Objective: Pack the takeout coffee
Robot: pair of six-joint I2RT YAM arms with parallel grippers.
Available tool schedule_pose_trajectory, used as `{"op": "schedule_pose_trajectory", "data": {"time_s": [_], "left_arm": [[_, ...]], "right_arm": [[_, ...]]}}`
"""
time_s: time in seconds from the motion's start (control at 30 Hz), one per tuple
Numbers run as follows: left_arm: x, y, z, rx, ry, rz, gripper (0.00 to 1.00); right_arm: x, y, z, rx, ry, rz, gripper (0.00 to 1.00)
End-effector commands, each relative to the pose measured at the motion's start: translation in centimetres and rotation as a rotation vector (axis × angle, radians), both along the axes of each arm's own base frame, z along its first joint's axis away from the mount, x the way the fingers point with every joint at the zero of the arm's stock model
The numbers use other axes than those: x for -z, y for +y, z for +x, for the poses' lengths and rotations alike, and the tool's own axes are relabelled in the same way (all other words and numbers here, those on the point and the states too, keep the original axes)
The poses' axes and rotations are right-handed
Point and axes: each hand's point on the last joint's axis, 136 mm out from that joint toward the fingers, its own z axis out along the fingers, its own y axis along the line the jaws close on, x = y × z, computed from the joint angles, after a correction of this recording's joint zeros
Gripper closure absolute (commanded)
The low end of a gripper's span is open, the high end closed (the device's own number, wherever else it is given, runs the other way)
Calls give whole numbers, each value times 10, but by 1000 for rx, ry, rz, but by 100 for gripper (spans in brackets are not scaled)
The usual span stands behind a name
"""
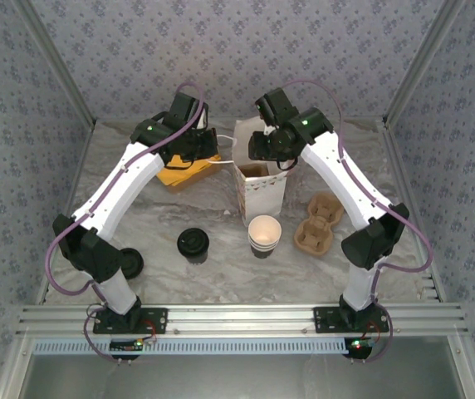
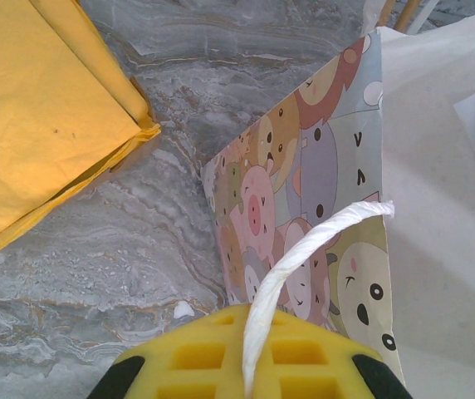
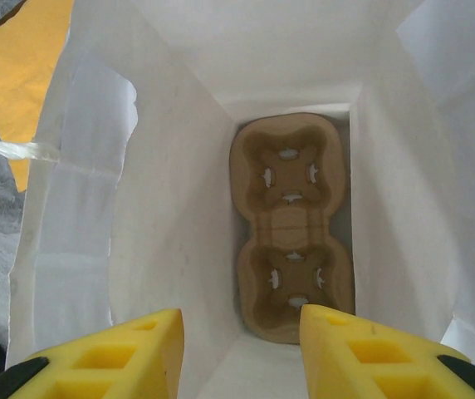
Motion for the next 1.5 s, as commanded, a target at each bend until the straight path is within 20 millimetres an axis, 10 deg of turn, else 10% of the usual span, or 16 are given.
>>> {"op": "schedule_pose_trajectory", "data": {"time_s": [0.0,0.53,1.2,1.47], "left_arm": [[-21,-4,-4,26,-44,-36,100],[-23,-3,-4,28,-50,-32,100],[-38,23,-9,8,-77,27,100],[-48,51,-14,-33,-95,39,100]], "right_arm": [[-2,0,-3,-11,12,-8,59],[-10,-1,-6,-19,7,-5,58],[-85,-3,-26,-87,-194,120,0],[-86,-3,-30,-78,-208,106,0]]}}
